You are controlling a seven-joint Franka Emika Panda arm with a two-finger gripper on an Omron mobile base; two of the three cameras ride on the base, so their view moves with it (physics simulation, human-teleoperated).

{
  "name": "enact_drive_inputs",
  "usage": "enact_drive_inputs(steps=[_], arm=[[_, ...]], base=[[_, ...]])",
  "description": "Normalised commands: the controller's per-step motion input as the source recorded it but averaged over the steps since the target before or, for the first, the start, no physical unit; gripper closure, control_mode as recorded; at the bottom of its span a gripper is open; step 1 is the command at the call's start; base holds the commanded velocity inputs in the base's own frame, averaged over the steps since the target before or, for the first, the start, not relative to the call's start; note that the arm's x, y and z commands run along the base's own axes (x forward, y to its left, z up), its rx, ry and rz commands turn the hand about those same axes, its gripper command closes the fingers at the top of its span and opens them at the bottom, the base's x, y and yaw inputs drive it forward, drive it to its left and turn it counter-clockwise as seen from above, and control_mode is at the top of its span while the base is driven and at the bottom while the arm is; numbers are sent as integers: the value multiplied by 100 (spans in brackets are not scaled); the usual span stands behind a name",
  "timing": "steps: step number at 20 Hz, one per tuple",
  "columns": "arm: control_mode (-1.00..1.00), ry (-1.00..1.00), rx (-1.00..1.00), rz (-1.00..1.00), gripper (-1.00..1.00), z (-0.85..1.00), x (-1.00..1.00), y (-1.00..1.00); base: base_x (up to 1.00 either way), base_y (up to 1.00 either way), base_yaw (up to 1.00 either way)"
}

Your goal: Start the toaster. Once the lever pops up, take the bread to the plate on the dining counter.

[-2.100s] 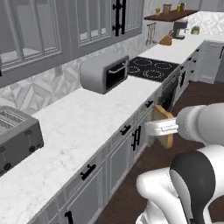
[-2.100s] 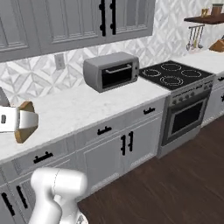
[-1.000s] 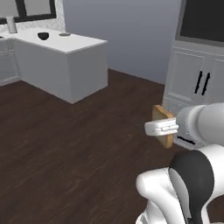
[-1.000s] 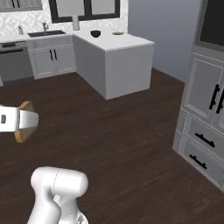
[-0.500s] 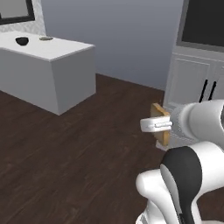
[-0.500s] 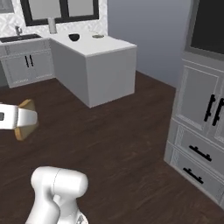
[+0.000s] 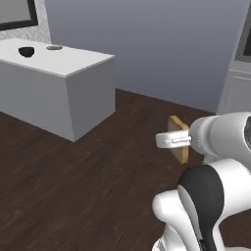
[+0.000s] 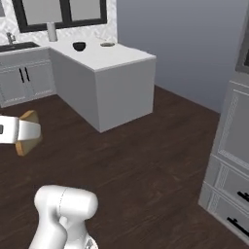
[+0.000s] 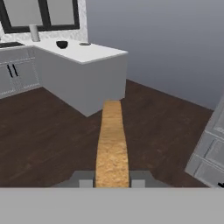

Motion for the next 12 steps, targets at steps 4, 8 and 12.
enact_drive_inputs(steps=[4,8,12], arm=[[100,0,0,0,100,0,0,0],[100,0,0,0,100,0,0,0],[100,0,0,0,100,0,0,0]], base=[[100,21,-5],[100,2,0],[100,-21,5]])
